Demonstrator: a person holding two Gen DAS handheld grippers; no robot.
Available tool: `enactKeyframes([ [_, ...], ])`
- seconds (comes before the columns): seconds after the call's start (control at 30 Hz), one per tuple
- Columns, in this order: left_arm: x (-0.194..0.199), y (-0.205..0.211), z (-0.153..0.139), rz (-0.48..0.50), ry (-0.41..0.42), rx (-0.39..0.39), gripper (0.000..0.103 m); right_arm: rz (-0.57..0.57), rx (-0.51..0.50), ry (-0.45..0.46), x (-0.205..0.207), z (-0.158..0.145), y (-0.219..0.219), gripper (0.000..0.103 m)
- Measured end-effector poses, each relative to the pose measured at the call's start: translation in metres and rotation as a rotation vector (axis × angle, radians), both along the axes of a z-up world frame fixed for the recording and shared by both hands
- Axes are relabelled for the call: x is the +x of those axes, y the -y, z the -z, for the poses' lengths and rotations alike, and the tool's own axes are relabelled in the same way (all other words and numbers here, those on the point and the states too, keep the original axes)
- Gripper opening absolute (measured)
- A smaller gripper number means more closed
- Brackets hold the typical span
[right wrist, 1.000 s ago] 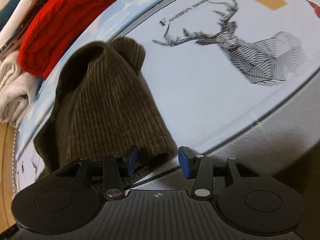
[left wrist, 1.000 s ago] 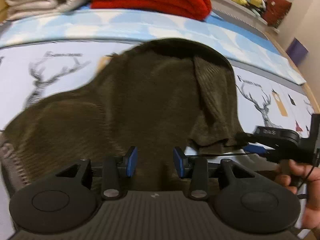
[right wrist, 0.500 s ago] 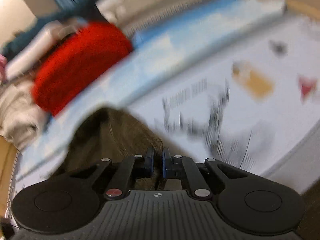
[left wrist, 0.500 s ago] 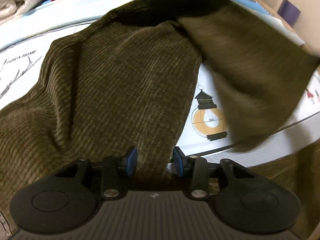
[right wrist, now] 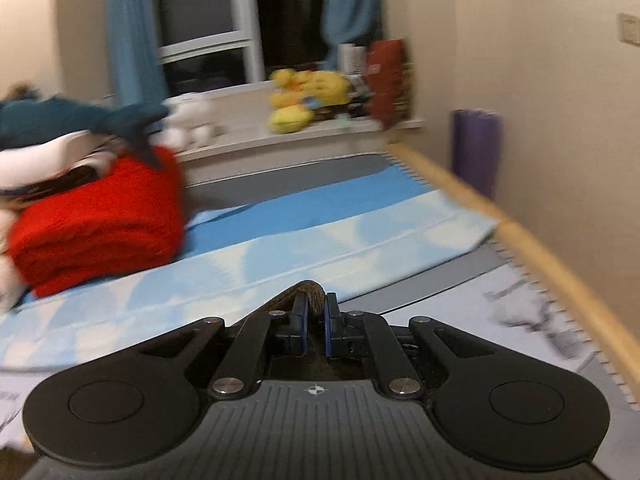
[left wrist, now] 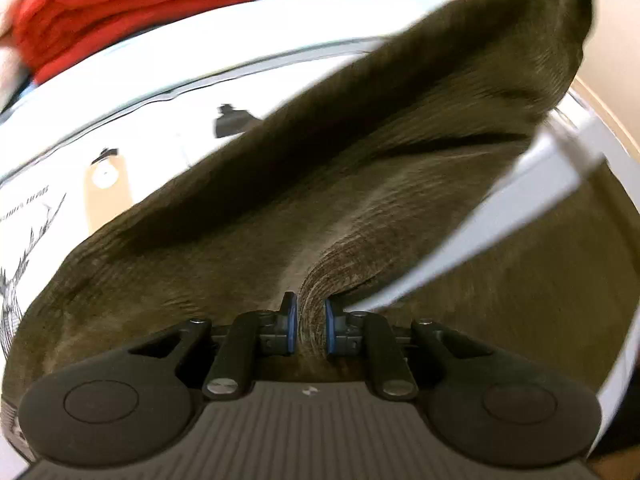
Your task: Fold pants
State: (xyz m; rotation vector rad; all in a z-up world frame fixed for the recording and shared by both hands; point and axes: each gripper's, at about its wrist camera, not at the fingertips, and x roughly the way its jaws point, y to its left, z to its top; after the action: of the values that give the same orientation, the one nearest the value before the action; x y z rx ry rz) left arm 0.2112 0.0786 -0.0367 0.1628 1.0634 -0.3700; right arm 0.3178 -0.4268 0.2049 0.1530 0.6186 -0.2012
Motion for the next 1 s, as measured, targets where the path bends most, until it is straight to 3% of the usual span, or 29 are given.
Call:
enactKeyframes([
  [0.07, -0.005, 0.003, 0.002, 0.051, -0.011, -0.016, 0.016, 0.091, -0.049, -0.027, 0.019, 0.011, 0.008, 0.008],
  [0.13, -0.009, 0.013, 0.01, 0.115, -0.028, -0.014, 0.017, 0.181, -0.125, -0.073, 0.041, 0.046, 0.008, 0.014],
  [0.2, -0.016, 0.014, 0.011, 0.167, -0.048, -0.036, 0.035, 0.238, -0.163, -0.119, 0.048, 0.087, 0.007, 0.021],
  [0.27, -0.015, 0.004, 0.001, 0.168, -0.034, -0.094, 0.058, 0.314, -0.082, -0.143, 0.032, 0.125, 0.007, 0.028],
  [0.3, -0.014, -0.004, -0.006, 0.148, -0.011, -0.129, 0.064, 0.331, -0.016, -0.134, 0.022, 0.138, 0.006, 0.033],
  [0.37, -0.005, -0.031, -0.019, 0.059, 0.016, -0.206, 0.065, 0.352, 0.076, -0.117, -0.008, 0.17, 0.002, 0.034],
  [0.47, 0.004, -0.073, -0.028, -0.141, 0.044, -0.249, 0.065, 0.407, 0.105, -0.177, -0.045, 0.218, -0.006, 0.037],
  [0.53, 0.007, -0.105, -0.025, -0.321, 0.044, -0.204, 0.07, 0.46, 0.181, -0.255, -0.062, 0.248, 0.002, 0.037],
  [0.6, 0.009, -0.135, -0.02, -0.501, 0.039, -0.123, 0.079, 0.582, 0.261, -0.366, -0.067, 0.262, 0.016, 0.038],
  [0.63, 0.009, -0.15, -0.018, -0.574, 0.031, -0.089, 0.08, 0.622, 0.287, -0.374, -0.073, 0.264, 0.02, 0.039],
  [0.7, 0.006, -0.178, -0.013, -0.718, 0.005, -0.037, 0.084, 0.629, 0.25, -0.39, -0.077, 0.265, 0.019, 0.042],
  [0.8, -0.001, -0.221, -0.002, -0.856, -0.025, -0.04, 0.085, 0.61, 0.255, -0.42, -0.077, 0.271, 0.017, 0.046],
  [0.87, -0.005, -0.233, 0.006, -0.897, -0.067, -0.061, 0.085, 0.612, 0.275, -0.445, -0.078, 0.278, 0.021, 0.046],
  [0.9, -0.005, -0.237, 0.011, -0.909, -0.081, -0.063, 0.085, 0.615, 0.283, -0.455, -0.077, 0.284, 0.021, 0.044],
  [0.93, -0.003, -0.239, 0.017, -0.916, -0.09, -0.048, 0.085, 0.61, 0.279, -0.449, -0.077, 0.287, 0.021, 0.025],
  [1.0, -0.005, -0.239, 0.025, -0.909, -0.097, -0.022, 0.085, 0.591, 0.242, -0.427, -0.073, 0.285, 0.021, 0.007],
])
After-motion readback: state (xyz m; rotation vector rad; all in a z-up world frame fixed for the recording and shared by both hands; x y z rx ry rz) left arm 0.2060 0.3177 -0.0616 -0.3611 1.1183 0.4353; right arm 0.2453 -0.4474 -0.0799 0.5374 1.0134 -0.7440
